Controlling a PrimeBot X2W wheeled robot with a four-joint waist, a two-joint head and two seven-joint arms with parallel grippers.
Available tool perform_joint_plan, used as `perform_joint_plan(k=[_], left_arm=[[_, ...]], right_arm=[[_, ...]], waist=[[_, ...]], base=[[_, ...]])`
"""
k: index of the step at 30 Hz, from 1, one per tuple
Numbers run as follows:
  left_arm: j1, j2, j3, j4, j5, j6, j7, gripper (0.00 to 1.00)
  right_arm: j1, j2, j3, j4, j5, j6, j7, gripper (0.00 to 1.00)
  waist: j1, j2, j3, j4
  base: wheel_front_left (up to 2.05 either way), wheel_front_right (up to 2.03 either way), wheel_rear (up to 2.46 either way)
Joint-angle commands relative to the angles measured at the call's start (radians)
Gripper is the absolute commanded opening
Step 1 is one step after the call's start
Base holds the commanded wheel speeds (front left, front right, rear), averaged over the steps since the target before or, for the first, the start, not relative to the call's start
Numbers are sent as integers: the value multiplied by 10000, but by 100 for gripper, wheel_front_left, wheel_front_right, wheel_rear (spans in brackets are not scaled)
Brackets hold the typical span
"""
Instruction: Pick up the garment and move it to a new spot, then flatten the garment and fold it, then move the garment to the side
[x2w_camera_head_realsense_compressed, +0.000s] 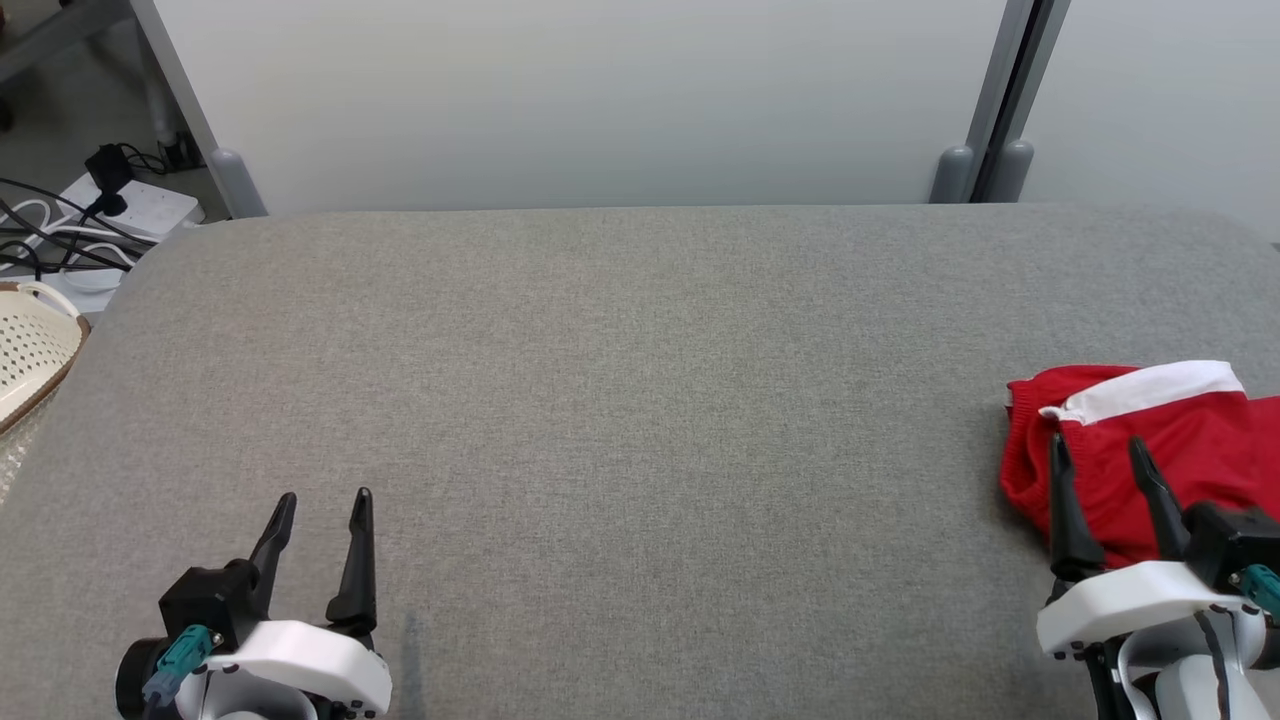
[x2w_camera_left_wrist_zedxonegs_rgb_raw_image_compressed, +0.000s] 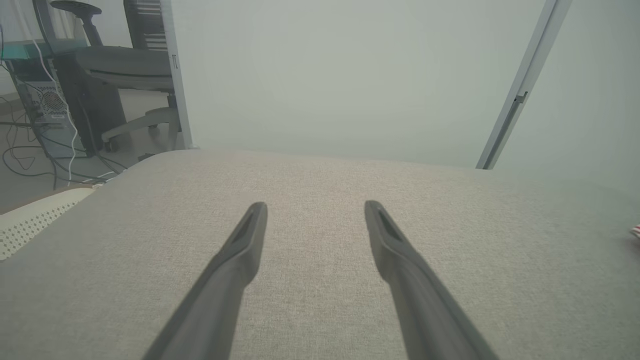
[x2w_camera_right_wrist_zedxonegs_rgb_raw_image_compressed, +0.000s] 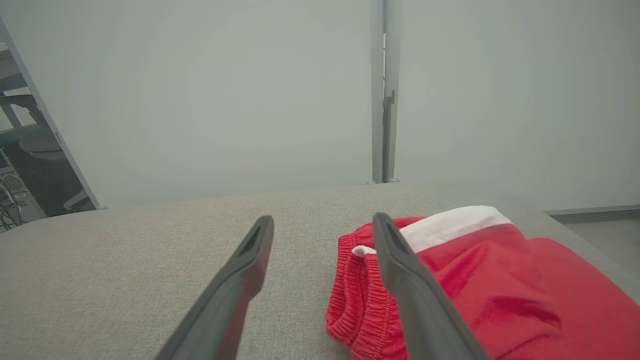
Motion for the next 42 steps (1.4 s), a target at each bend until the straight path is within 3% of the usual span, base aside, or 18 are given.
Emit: perform_joint_plan(k=[1, 9, 10, 17, 21, 26, 42], left_arm=[[-111, 111, 354, -310, 117, -71, -59, 100], [37, 103, 288, -606, -17, -71, -59, 100], [211, -17, 28, -311, 0, 4, 1, 0], [563, -211, 80, 221, -297, 8, 125, 0], [562, -201, 95, 138, -765, 5, 249, 0], [563, -188, 87, 36, -1347, 2, 375, 0], [520, -150, 116, -242, -3077, -8, 798, 0]], right_arm=[[-73, -63, 257, -340, 105, 40, -72, 100], [172, -63, 309, -473, 167, 40, -72, 100], [332, 15, 41, -166, 98, 0, 1, 0], [743, 199, -10, 361, 395, -1, 127, 0], [761, 191, -19, 277, 870, 0, 251, 0], [787, 180, -5, 172, 1459, 2, 375, 0], [819, 148, -17, -114, 3212, 7, 795, 0]], waist=[[0, 0, -19, -2], [0, 0, -7, -1], [0, 0, -8, -2], [2, 0, -8, -7], [23, 0, -27, -13], [2, 0, -3, -21], [0, 0, 15, -43]], base=[[0, 0, 0], [0, 0, 0], [0, 0, 0], [0, 0, 0], [0, 0, 0], [0, 0, 0], [0, 0, 0]])
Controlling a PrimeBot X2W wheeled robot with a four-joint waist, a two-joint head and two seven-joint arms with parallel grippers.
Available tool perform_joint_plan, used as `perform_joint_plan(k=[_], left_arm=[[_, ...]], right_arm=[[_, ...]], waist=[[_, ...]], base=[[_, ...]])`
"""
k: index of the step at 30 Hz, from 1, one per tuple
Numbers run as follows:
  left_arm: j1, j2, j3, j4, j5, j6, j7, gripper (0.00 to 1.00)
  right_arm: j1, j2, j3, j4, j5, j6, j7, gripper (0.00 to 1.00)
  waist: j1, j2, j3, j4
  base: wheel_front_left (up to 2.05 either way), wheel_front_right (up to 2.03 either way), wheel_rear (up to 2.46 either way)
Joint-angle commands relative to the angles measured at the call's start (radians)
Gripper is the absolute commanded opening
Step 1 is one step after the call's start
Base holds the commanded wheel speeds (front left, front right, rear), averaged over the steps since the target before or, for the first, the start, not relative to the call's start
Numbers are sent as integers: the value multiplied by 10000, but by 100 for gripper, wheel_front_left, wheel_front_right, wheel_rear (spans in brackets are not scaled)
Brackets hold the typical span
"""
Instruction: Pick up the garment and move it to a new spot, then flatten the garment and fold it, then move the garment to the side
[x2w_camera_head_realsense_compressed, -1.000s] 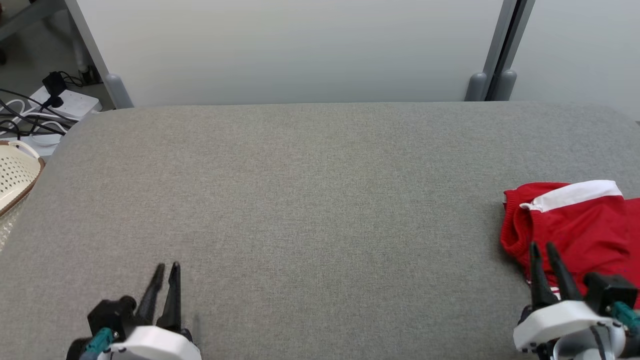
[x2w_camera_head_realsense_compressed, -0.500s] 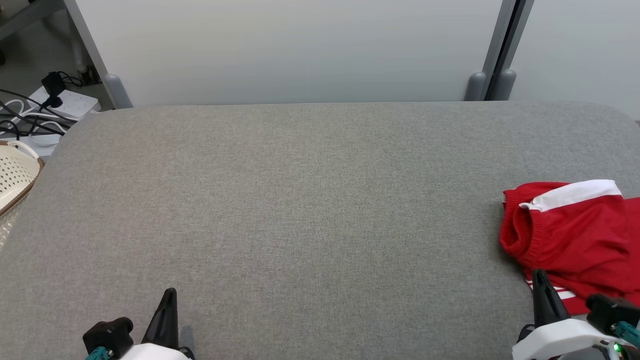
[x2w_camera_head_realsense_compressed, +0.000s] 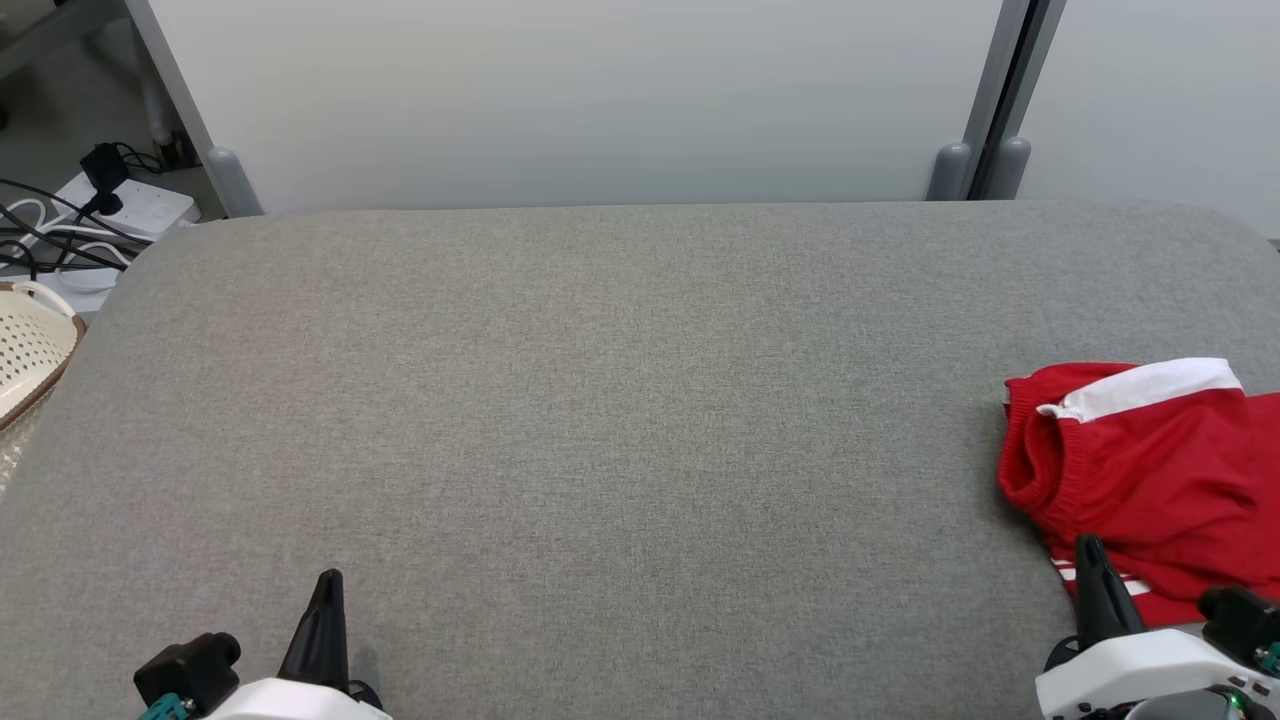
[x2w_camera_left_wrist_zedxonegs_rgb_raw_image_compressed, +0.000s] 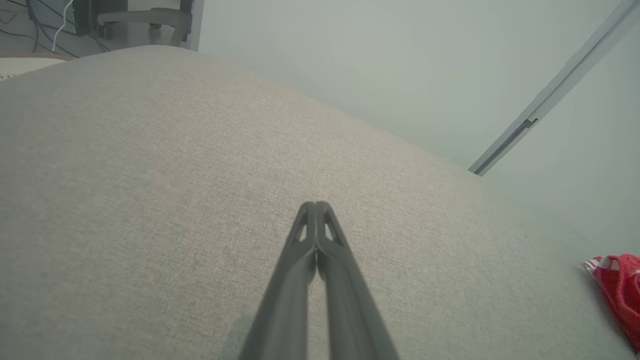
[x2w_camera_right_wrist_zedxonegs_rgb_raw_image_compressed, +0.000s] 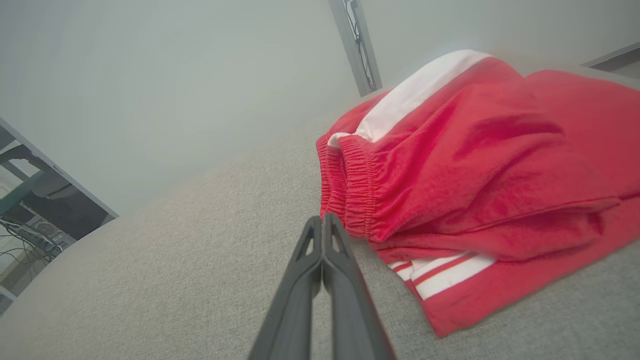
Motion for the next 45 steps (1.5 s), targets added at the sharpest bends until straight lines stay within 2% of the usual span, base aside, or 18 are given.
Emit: perform_joint_plan(k=[1, 45], left_arm=[[-442, 130, 86, -330, -362, -18, 100, 0], [-596, 240, 223, -1074, -5308, -46, 1366, 0]], right_arm=[[-298, -161, -8, -368, 326, 9, 114, 0], [-239, -253, -101, -1134, 5334, 24, 1375, 0]], waist=[[-2, -1, 1, -3], [-2, -1, 40, -68]], base=[[0, 0, 0], [0, 0, 0]])
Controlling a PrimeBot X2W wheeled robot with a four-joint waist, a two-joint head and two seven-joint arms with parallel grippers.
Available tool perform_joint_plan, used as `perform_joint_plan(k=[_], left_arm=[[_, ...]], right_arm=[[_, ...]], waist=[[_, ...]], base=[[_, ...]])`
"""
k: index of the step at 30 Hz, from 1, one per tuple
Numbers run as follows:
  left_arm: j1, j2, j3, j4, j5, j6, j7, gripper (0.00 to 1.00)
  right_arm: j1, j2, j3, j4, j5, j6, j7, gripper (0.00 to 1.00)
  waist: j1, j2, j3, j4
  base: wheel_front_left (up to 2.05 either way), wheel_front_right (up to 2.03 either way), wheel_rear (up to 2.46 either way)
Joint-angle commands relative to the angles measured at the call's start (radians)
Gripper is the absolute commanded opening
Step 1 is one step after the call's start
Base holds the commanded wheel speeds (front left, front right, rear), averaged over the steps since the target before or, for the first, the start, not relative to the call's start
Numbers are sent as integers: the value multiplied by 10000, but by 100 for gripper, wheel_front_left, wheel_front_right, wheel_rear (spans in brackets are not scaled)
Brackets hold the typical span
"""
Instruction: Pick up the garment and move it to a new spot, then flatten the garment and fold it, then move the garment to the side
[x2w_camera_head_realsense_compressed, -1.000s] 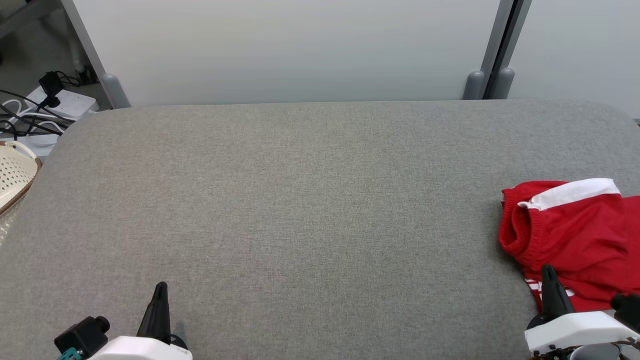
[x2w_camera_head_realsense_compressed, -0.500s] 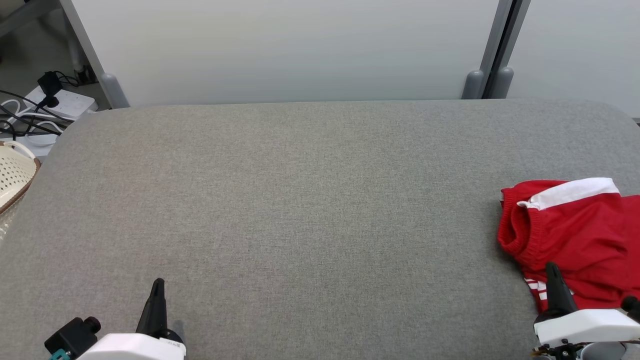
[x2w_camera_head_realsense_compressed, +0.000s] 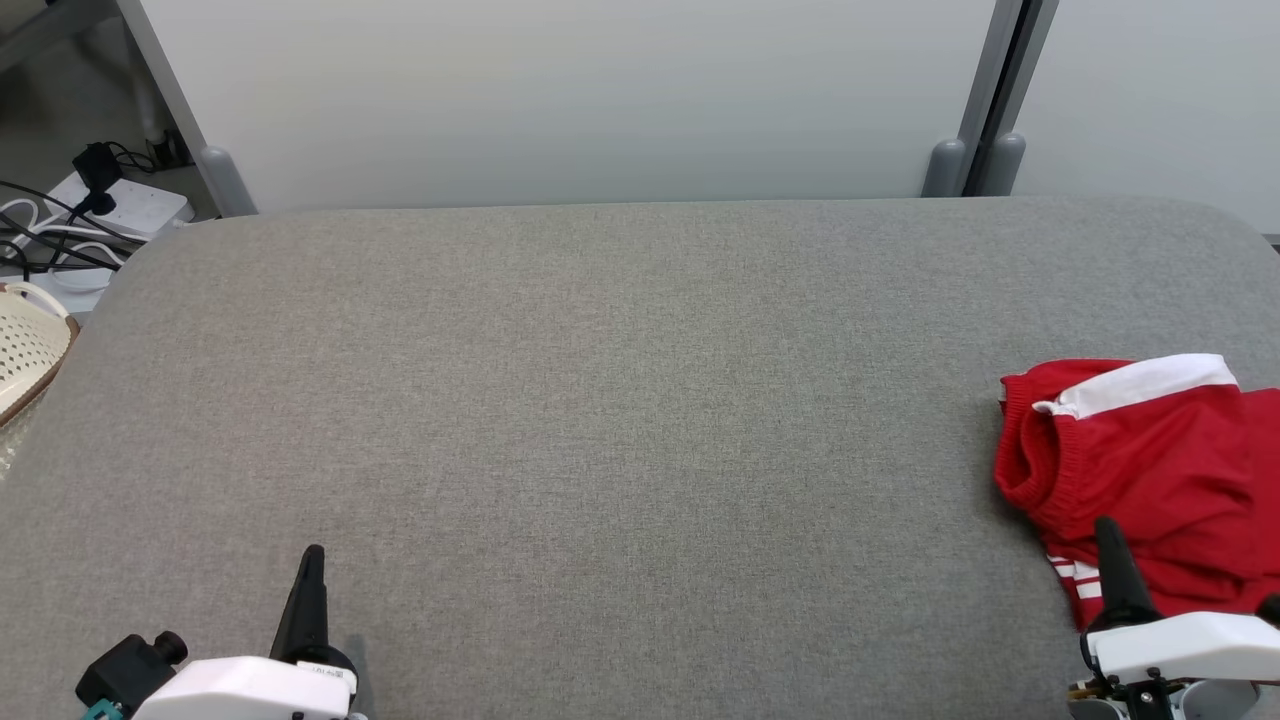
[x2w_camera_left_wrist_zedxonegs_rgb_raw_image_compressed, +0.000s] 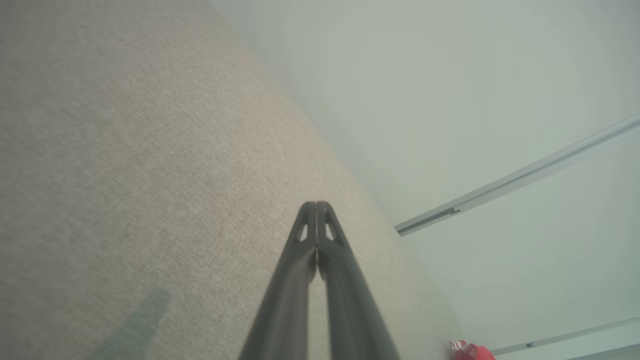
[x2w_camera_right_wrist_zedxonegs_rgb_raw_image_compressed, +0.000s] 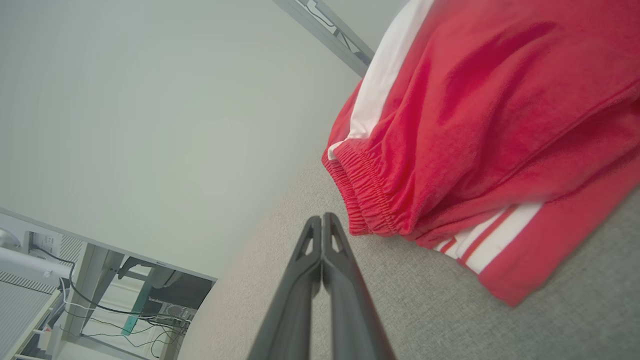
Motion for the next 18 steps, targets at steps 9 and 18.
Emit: perform_joint_plan(k=[9, 18], left_arm=[[-551, 195, 232, -475, -1318, -52, 343, 0], [-584, 218, 260, -630, -2350, -58, 607, 0]], right_arm=[[-228, -190, 94, -502, 1328, 27, 387, 0], [-216, -209, 74, -662, 2373, 30, 650, 0]], waist=[[0, -1, 9, -15], [0, -1, 17, -29]], base=[[0, 0, 0], [0, 0, 0]])
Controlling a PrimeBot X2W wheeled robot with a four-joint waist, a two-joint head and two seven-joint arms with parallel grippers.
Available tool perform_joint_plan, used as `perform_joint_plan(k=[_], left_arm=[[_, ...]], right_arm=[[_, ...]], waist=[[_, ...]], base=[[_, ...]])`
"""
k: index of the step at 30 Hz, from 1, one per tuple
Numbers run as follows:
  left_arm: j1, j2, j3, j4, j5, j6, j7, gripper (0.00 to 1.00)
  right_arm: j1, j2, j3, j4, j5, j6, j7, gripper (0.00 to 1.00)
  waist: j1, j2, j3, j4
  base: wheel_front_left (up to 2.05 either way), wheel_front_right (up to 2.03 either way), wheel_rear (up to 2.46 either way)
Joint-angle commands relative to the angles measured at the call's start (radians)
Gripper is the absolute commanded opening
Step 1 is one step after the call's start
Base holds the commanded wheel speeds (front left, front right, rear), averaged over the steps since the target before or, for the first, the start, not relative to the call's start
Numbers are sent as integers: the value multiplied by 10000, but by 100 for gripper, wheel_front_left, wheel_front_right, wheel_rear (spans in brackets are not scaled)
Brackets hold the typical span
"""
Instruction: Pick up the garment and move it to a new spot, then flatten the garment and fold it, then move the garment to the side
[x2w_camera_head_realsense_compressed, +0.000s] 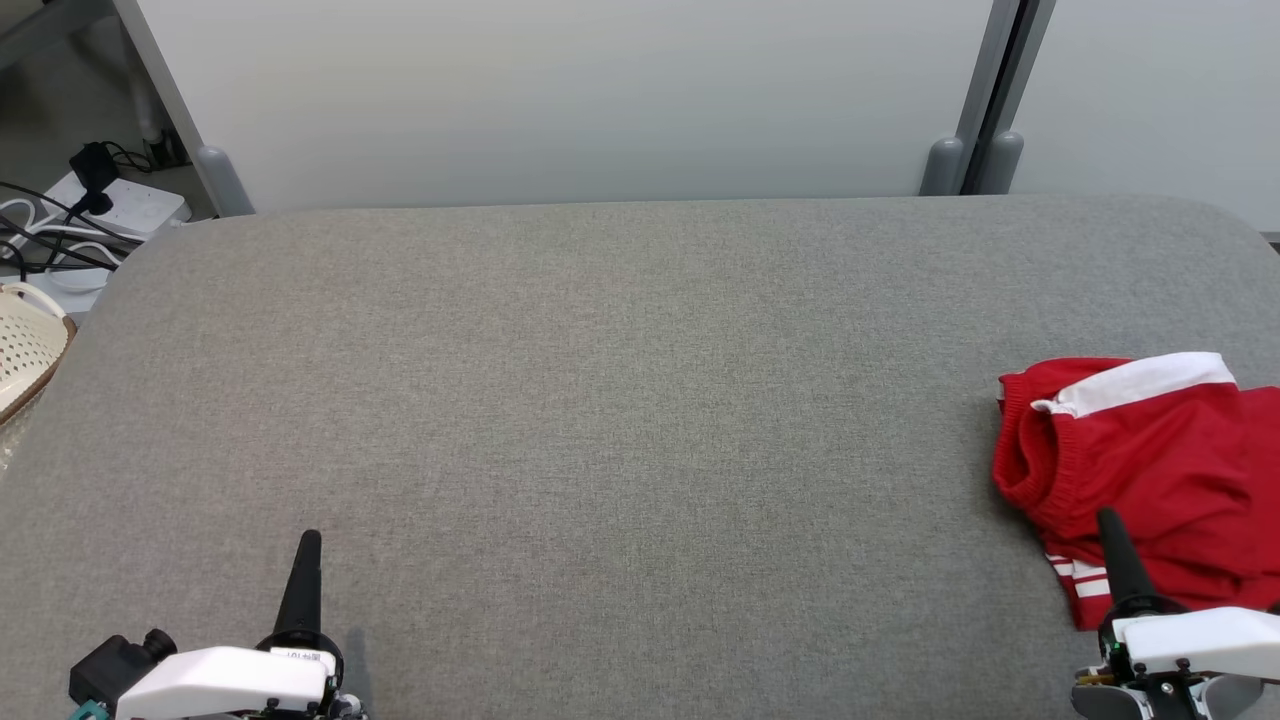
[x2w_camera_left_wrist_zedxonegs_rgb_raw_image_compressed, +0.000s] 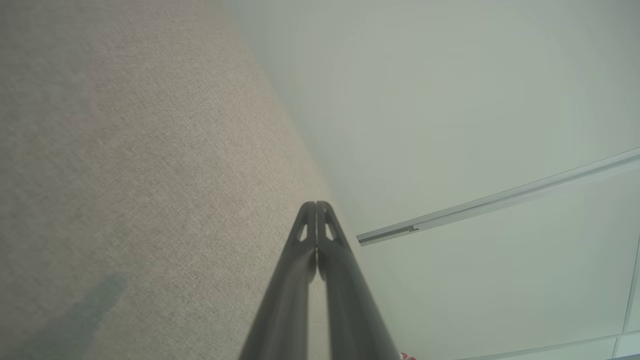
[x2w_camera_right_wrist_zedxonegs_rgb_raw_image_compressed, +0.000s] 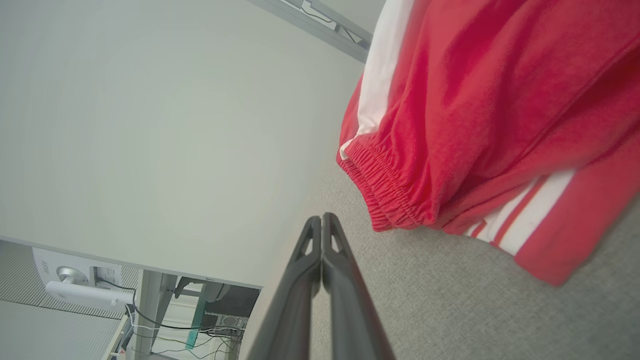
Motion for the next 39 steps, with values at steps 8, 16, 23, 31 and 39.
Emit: perform_joint_plan(k=[8, 16, 23, 31, 39], left_arm=[[-532, 203, 266, -454, -1106, -63, 312, 0], [-561, 224, 292, -592, -2027, -68, 547, 0], [-582, 239, 311, -696, -2718, -72, 724, 0], [-611, 260, 336, -834, -3635, -77, 959, 0], [-630, 273, 353, -926, -4247, -81, 1116, 0]], right_arm=[[-209, -184, 120, -478, 1118, 33, 321, 0], [-198, -201, 103, -621, 2050, 36, 556, 0], [-190, -214, 90, -728, 2750, 38, 732, 0], [-179, -231, 73, -870, 3679, 41, 966, 0], [-172, -242, 61, -965, 4298, 42, 1122, 0]], waist=[[-1, -1, 7, -12], [-1, -1, 14, -24], [-1, -1, 20, -33], [-1, -1, 27, -45], [-1, -1, 32, -53]], base=[[0, 0, 0], [0, 0, 0], [0, 0, 0], [0, 0, 0], [0, 0, 0]])
